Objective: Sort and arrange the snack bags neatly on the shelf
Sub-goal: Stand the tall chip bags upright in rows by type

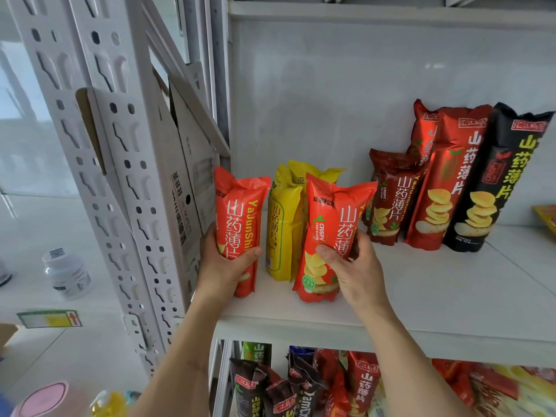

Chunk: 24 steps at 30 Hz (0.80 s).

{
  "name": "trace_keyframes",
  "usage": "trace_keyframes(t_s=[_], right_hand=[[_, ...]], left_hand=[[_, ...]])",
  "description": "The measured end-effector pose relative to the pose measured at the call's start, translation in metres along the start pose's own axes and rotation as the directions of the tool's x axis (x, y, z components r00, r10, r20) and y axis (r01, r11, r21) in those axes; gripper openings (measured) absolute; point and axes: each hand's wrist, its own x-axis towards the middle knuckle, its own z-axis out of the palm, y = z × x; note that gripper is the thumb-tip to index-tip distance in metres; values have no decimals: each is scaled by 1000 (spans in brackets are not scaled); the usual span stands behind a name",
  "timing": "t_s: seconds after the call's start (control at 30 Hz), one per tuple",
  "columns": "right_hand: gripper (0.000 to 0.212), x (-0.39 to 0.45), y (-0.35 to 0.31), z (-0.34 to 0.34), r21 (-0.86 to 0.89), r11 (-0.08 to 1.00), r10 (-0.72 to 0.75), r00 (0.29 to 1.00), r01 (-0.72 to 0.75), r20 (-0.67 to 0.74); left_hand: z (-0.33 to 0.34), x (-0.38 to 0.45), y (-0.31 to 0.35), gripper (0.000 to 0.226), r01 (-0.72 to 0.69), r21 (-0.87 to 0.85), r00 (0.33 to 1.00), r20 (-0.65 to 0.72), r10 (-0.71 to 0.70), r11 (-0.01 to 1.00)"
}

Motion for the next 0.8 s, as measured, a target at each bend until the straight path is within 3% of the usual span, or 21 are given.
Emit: trace_keyframes(t_s=[0.17, 0.3, 0.43, 0.73, 0.8], right_hand=[[75, 14, 1, -37, 0, 1000, -11, 999, 11, -41], [67, 38, 7, -73, 10, 1000, 1, 998, -1, -65], [57, 65, 15, -99, 16, 1000, -7, 999, 8, -35], [82, 104, 39, -118, 14, 1000, -19, 986, 17, 168], [74, 105, 43, -117, 15, 999, -34, 979, 32, 201]], left_hand=[[17, -41, 20, 116, -142, 138, 988, -37, 148, 980], [60, -69, 28, 99, -211, 100, 977, 50, 207, 972], [113, -79, 17, 78, -159, 101, 982, 123, 146, 982], [182, -73, 12, 93, -52, 82, 995, 84, 45, 995], [186, -72, 13, 77, -1, 79, 994, 109, -8, 997]])
